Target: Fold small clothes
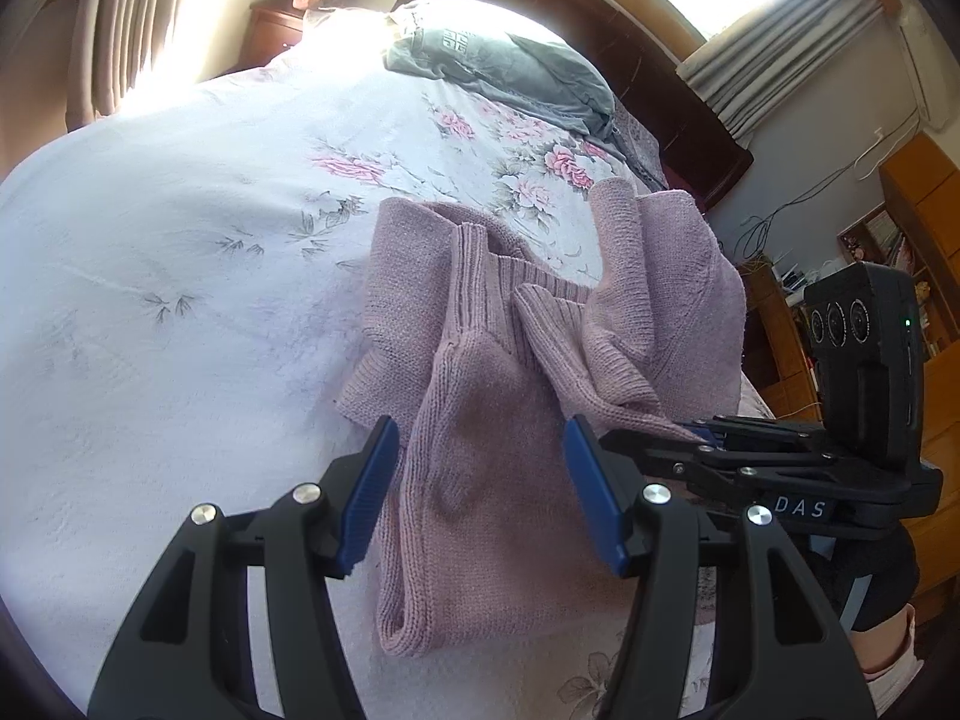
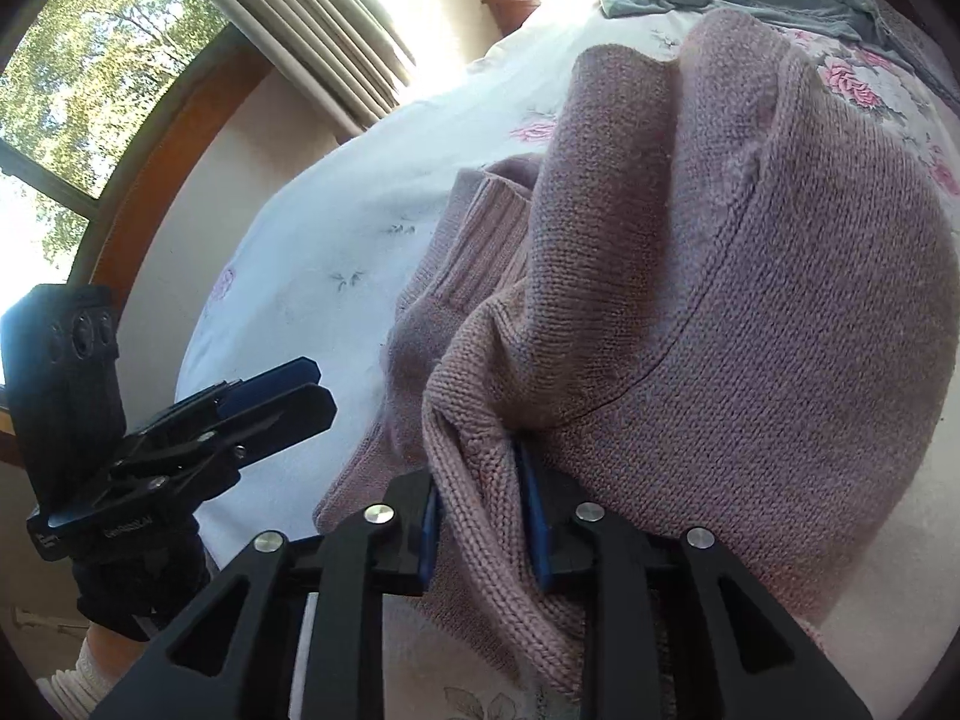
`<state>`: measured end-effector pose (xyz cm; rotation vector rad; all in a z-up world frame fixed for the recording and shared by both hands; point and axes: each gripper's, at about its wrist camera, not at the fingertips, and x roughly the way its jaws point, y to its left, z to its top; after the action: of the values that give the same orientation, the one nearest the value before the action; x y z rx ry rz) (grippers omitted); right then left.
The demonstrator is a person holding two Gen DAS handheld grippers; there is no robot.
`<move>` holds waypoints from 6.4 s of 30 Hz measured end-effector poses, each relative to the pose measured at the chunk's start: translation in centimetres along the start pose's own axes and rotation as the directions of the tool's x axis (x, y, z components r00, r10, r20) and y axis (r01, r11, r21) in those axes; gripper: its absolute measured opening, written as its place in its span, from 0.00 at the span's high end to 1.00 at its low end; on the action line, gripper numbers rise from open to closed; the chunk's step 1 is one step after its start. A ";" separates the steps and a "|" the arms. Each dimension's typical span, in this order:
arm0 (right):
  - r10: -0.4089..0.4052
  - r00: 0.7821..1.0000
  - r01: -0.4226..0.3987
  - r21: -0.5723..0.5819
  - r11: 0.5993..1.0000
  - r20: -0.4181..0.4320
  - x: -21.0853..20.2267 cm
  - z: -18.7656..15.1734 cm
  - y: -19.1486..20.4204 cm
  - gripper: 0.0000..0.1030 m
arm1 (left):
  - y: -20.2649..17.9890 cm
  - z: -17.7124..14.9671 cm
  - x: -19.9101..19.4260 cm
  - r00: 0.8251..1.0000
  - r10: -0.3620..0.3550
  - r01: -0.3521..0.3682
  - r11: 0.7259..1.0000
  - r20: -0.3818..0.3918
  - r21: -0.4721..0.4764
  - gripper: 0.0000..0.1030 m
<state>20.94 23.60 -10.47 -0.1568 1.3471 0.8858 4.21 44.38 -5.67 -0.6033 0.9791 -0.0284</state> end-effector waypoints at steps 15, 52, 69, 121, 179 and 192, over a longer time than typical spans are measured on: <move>0.007 0.970 0.018 -0.101 0.995 0.243 -11.6 -4.2 1.2 0.28 | 0.0 0.2 -0.9 0.999 -0.036 0.036 0.999 0.000 -0.040 0.44; 0.220 0.937 -0.191 -0.127 0.973 0.271 -10.6 -11.3 -2.4 0.88 | -6.8 2.7 11.5 0.893 -0.424 0.374 0.886 -0.153 -0.274 0.32; 0.333 0.902 -0.284 -0.206 0.936 0.273 -10.1 -9.1 2.2 0.88 | -5.8 6.3 3.8 0.880 -0.474 0.473 0.871 0.028 -0.134 0.78; 0.172 0.974 -0.211 0.309 0.927 0.147 -2.7 -14.6 -6.8 0.72 | 3.1 -7.6 -0.9 0.993 -0.042 0.031 0.994 -0.106 -0.105 0.63; -0.015 0.969 -0.021 0.145 0.989 0.245 -5.7 -4.0 -7.5 0.41 | 5.8 4.7 1.8 0.998 -0.067 0.064 0.986 -0.018 -0.153 0.40; 0.087 0.957 -0.149 0.210 0.966 0.278 -6.6 -6.0 -9.6 0.33 | 7.3 -0.3 3.6 0.969 -0.219 0.197 0.963 -0.110 -0.182 0.31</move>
<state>22.57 10.62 -9.87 0.2189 1.2030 0.8120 4.24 49.31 -12.11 -0.8690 1.0467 -0.1748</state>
